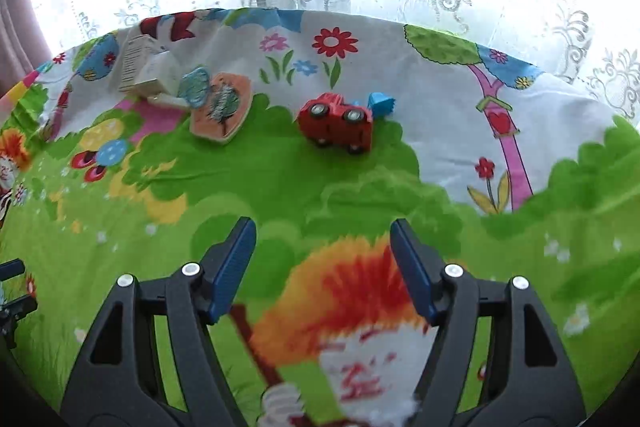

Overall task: Organize rigid objects
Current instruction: 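Grasp the basketball hoop toy with the left gripper while the right grasps the red toy car, then lift and carry the hoop toy and red car to the storage box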

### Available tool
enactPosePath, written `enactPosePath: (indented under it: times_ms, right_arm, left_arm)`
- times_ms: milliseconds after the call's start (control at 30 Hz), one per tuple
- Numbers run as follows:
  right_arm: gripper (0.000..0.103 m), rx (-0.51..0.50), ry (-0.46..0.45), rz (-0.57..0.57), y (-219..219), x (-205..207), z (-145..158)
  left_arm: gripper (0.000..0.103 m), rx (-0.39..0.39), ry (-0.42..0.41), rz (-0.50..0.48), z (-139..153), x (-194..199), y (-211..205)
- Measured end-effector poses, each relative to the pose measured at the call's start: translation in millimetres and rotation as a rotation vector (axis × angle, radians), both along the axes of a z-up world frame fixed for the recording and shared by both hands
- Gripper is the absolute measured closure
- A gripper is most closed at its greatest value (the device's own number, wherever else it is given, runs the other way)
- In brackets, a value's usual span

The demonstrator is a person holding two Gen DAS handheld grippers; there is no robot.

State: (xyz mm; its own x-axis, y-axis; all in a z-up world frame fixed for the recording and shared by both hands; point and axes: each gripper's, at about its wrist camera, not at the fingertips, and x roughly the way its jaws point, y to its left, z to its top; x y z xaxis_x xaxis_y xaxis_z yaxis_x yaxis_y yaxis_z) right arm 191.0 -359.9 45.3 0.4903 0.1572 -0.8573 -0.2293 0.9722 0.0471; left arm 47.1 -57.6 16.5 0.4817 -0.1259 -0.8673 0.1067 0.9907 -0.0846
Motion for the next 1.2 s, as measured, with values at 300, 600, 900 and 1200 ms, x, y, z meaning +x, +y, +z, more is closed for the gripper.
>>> enactPosePath:
  times_ms: [300, 600, 900, 1200]
  right_arm:
    - [0.033, -0.017, 0.02, 0.064, 13, 64, -22]
    - [0.045, 0.056, -0.064, -0.068, -13, -6, -7]
    - [0.044, 0.154, -0.087, -0.153, -28, -95, 11]
    - [0.044, 0.15, -0.083, -0.128, -13, -166, 19]
  left_arm:
    - [0.037, -0.043, -0.09, -0.162, 12, 90, -57]
    - [0.035, 0.125, -0.198, -0.351, 16, 192, -138]
    - [0.025, 0.132, -0.093, -0.302, -14, 246, -172]
    - [0.044, 0.078, -0.087, -0.36, -6, 160, -143]
